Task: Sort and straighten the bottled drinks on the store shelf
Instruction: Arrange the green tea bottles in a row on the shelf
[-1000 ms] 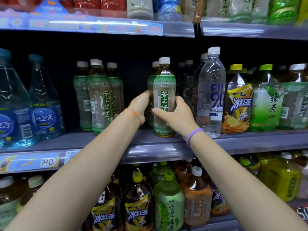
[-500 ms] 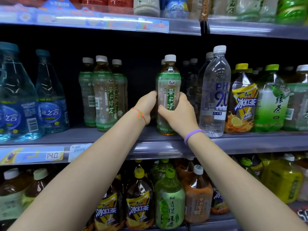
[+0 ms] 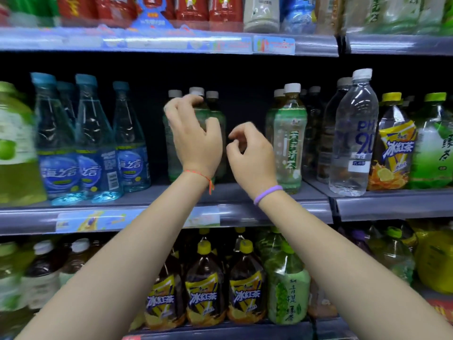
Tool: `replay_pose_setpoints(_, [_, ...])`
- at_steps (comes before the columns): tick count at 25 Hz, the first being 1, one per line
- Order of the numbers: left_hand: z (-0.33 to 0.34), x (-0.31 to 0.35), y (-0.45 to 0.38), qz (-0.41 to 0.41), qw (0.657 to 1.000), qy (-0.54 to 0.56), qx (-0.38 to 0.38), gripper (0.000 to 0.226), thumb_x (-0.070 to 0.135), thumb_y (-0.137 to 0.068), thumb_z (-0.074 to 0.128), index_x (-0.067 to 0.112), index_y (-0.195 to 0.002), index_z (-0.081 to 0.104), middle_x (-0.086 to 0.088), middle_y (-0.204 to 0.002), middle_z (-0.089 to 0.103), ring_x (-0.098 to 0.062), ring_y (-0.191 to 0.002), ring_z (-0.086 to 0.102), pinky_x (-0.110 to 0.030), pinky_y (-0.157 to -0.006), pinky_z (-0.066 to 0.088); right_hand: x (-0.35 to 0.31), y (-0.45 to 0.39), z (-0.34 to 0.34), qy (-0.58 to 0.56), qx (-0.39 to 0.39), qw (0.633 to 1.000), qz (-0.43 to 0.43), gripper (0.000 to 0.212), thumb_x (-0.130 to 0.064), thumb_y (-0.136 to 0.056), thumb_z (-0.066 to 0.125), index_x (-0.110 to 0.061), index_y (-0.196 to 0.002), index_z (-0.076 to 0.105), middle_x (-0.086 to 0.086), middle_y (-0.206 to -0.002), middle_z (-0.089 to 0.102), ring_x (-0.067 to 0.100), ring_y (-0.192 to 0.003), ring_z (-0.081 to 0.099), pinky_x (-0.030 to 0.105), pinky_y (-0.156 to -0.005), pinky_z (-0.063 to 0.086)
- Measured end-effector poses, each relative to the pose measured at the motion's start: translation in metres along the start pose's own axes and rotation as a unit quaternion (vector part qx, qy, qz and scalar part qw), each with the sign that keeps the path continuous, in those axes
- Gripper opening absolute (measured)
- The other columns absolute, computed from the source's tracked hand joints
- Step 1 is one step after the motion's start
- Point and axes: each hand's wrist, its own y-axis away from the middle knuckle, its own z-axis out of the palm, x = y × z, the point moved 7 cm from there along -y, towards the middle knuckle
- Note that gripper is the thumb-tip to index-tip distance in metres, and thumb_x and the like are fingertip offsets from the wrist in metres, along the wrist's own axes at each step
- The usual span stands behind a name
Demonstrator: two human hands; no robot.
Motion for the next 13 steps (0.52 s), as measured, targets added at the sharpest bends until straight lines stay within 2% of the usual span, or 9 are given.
replay_pose_setpoints(1, [-0.007,-0.012,-0.004,-0.014,0.999,-0.035,0.0,0.039,0.006,-0.075,0.053,0.001,-0.114,0.056,-0.016,-0.118,0.047,-0.027,-0.106,0.051,-0.029,-0.097,0.039,0.005,0.0,0.016,-0.019,-0.05,0.996,0.066,0.017,-0.009,-0.087,0.057,-0.011,-0.104,0.06,-0.002,-0.086,0.06,0.013,-0.077,0.056,0.031,-0.071,0.047])
replay_pose_setpoints(3, [-0.014,-0.047,-0.007,-0.148,0.985,-0.075,-0.051,0.051,0.014,-0.084,0.054,0.001,-0.133,0.045,-0.019,-0.135,0.041,-0.035,-0.123,0.043,-0.036,-0.102,0.032,0.007,0.001,0.045,-0.031,-0.147,0.974,0.171,0.036,-0.022,-0.09,0.062,-0.013,-0.123,0.052,-0.003,-0.101,0.06,0.016,-0.088,0.058,0.03,-0.075,0.048])
replay_pose_setpoints(5, [-0.014,-0.083,0.0,-0.309,0.939,-0.079,-0.128,0.057,0.022,-0.093,0.05,0.005,-0.145,0.033,-0.019,-0.146,0.036,-0.036,-0.132,0.039,-0.039,-0.106,0.032,0.004,0.003,0.066,-0.018,-0.221,0.949,0.223,0.064,-0.036,-0.089,0.068,-0.009,-0.138,0.037,-0.001,-0.115,0.051,0.018,-0.098,0.052,0.029,-0.079,0.045])
replay_pose_setpoints(6, [-0.015,-0.093,0.003,-0.346,0.921,-0.075,-0.162,0.058,0.024,-0.095,0.048,0.006,-0.147,0.031,-0.019,-0.148,0.036,-0.036,-0.133,0.039,-0.041,-0.107,0.033,0.001,0.003,0.073,-0.009,-0.235,0.942,0.24,0.073,-0.041,-0.087,0.07,-0.006,-0.14,0.034,0.002,-0.118,0.05,0.017,-0.099,0.05,0.028,-0.079,0.043])
replay_pose_setpoints(8, [-0.02,-0.098,0.005,-0.328,0.92,-0.087,-0.198,0.054,0.024,-0.095,0.048,0.007,-0.145,0.036,-0.018,-0.145,0.04,-0.034,-0.131,0.042,-0.04,-0.105,0.036,0.004,0.001,0.083,0.013,-0.231,0.938,0.258,0.08,-0.045,-0.084,0.073,-0.003,-0.14,0.035,0.007,-0.126,0.053,0.018,-0.097,0.049,0.028,-0.077,0.046])
replay_pose_setpoints(10, [-0.028,-0.093,0.0,-0.267,0.939,-0.101,-0.19,0.044,0.022,-0.093,0.05,0.009,-0.135,0.048,-0.014,-0.136,0.047,-0.03,-0.122,0.048,-0.036,-0.099,0.039,0.007,-0.002,0.086,0.031,-0.213,0.94,0.263,0.077,-0.045,-0.08,0.076,-0.003,-0.135,0.041,0.008,-0.127,0.054,0.019,-0.095,0.054,0.031,-0.077,0.051])
replay_pose_setpoints(13, [-0.016,-0.094,-0.001,-0.267,0.933,-0.066,-0.234,0.03,0.02,-0.094,0.048,0.012,-0.12,0.06,-0.004,-0.119,0.057,-0.023,-0.107,0.054,-0.03,-0.086,0.041,0.011,-0.001,0.082,0.039,-0.209,0.938,0.273,0.072,-0.044,-0.077,0.077,-0.005,-0.129,0.045,0.009,-0.128,0.051,0.021,-0.096,0.054,0.027,-0.062,0.045])
